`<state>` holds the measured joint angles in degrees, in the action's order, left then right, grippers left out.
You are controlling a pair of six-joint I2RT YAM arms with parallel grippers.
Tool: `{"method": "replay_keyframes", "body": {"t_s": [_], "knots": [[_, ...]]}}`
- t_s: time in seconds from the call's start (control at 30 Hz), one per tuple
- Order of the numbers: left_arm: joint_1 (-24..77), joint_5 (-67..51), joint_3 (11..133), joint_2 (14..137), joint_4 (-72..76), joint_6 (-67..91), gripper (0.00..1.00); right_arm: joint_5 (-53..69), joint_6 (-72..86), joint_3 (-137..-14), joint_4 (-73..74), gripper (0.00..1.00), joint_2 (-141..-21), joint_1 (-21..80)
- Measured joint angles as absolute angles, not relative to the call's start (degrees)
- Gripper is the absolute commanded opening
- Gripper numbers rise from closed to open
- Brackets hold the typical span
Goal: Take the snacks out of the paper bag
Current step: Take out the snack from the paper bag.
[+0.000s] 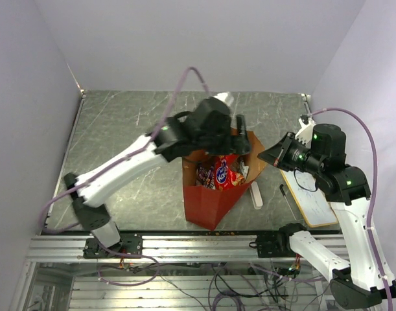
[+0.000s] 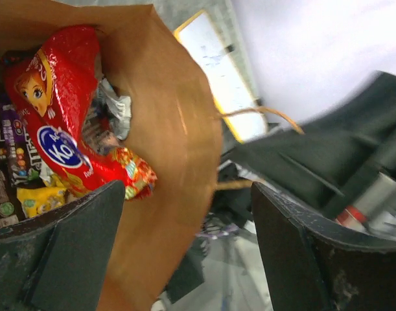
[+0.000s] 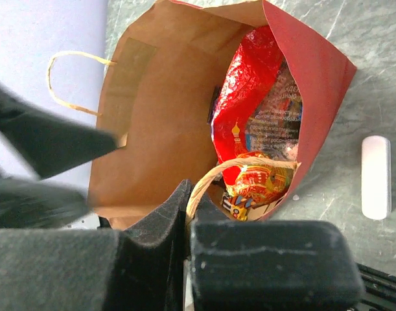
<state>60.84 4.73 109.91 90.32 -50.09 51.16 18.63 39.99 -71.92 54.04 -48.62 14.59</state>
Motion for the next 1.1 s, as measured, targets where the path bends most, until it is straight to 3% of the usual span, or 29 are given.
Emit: {"method": "replay_keyframes", "body": {"t_s": [0.23, 0.53, 0.7, 0.9, 1.1], "knots": [[62.5, 10.0, 117.6, 106.6, -55.9, 46.7, 0.89, 18.6, 38.1, -72.1, 53.9, 0.0, -48.4, 14.6], [62.4, 14.9, 117.4, 109.6, -60.2, 43.9, 0.89, 18.4, 35.9, -73.5, 54.3, 0.0, -49.1, 14.6], [62.3, 15.5, 116.9, 111.0, -60.2, 42.5, 0.83, 18.0, 35.0, -73.5, 54.3, 0.0, -49.1, 14.6], [61.8, 15.6, 118.2, 116.9, -61.0, 40.7, 0.7, 18.0, 34.8, -73.5, 54.3, 0.0, -49.0, 14.6], [61.2, 16.0, 119.9, 120.0, -62.8, 39.2, 0.42, 18.0, 34.4, -73.5, 54.3, 0.0, -49.0, 14.6]]}}
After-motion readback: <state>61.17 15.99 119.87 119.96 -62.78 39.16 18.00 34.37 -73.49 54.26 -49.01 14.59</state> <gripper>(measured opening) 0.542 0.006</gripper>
